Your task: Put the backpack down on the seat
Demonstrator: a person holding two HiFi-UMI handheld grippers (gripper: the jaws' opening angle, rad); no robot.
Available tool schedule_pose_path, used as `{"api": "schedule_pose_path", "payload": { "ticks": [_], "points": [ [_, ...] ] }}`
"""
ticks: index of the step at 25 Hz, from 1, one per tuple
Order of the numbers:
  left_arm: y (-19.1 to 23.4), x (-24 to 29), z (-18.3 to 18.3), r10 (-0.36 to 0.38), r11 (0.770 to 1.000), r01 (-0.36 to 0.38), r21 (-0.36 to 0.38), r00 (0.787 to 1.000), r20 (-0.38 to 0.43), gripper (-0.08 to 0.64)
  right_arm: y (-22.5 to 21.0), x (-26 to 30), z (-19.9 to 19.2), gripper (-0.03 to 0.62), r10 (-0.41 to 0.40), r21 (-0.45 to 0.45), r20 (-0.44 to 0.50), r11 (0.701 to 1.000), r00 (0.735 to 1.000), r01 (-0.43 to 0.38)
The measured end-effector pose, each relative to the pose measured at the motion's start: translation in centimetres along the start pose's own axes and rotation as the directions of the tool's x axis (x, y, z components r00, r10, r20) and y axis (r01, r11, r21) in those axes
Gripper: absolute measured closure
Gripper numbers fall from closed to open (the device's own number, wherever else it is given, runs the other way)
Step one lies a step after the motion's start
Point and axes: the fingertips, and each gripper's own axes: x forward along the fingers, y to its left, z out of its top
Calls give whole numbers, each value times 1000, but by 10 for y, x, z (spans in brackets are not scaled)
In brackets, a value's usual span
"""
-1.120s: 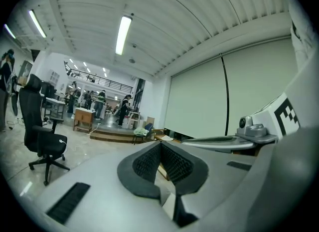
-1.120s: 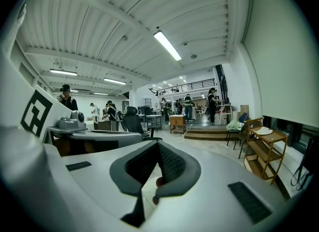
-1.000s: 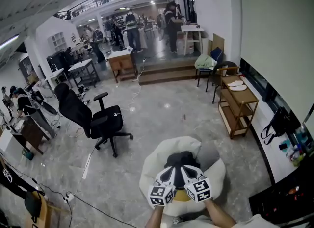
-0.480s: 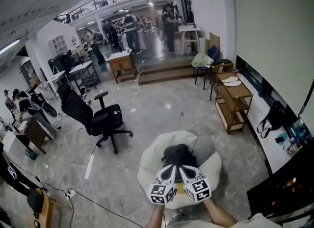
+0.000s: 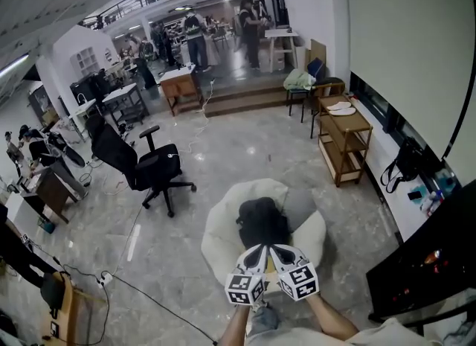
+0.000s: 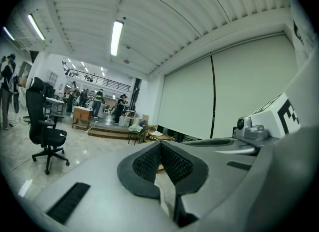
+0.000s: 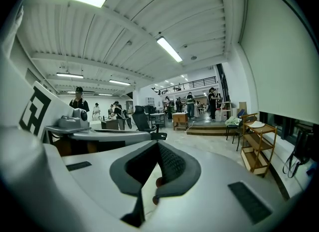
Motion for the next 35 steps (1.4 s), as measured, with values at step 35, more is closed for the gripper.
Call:
{"api": "schedule_pose_path", "payload": {
  "ticks": [35],
  "points": [
    [-115, -121, -31, 18, 1000, -18, -1, 999, -40, 529, 72, -153, -34, 565, 21, 46, -20, 999, 1000, -20]
  ]
}}
